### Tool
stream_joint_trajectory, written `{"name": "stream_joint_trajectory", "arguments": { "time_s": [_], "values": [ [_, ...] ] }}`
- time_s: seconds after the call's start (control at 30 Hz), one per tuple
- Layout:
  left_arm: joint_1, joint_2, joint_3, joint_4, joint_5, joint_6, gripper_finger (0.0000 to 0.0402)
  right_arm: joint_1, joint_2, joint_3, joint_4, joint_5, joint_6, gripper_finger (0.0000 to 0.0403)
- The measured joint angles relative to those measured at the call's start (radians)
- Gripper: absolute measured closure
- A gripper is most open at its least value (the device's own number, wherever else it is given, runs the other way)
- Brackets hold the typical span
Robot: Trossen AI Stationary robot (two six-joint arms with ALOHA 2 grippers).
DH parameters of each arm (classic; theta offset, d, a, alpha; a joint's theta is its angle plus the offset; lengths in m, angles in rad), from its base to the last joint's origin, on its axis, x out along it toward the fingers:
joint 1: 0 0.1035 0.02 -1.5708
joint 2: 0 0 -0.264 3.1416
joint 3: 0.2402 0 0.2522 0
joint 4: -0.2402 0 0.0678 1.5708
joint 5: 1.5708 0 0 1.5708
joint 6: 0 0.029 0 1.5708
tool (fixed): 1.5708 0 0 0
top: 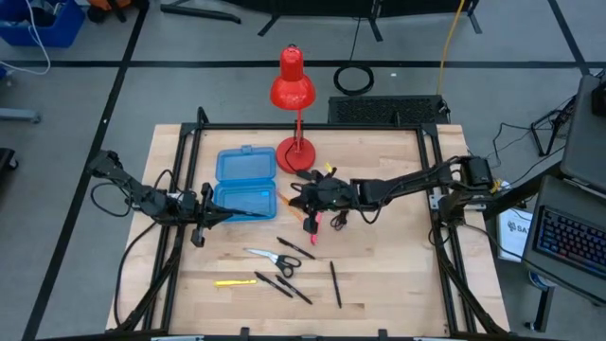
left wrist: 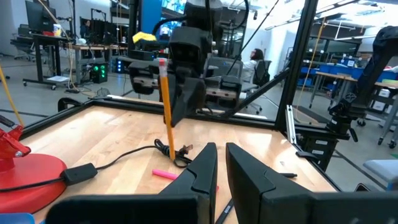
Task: Pick & place school supplies into a supply box
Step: Put the orange pencil into the blue supply box
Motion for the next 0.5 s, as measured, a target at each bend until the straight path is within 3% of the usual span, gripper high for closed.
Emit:
{"name": "stream_joint_trajectory", "arguments": {
  "time_s": [0.5],
  "values": [
    [0.000, 0.000, 0.000, -0.001, 0.026, 0.010, 0.0364, -0.025, 0.162, 0.015, 0.470, -0.026, -0.258, 0.0403]
  ]
}}
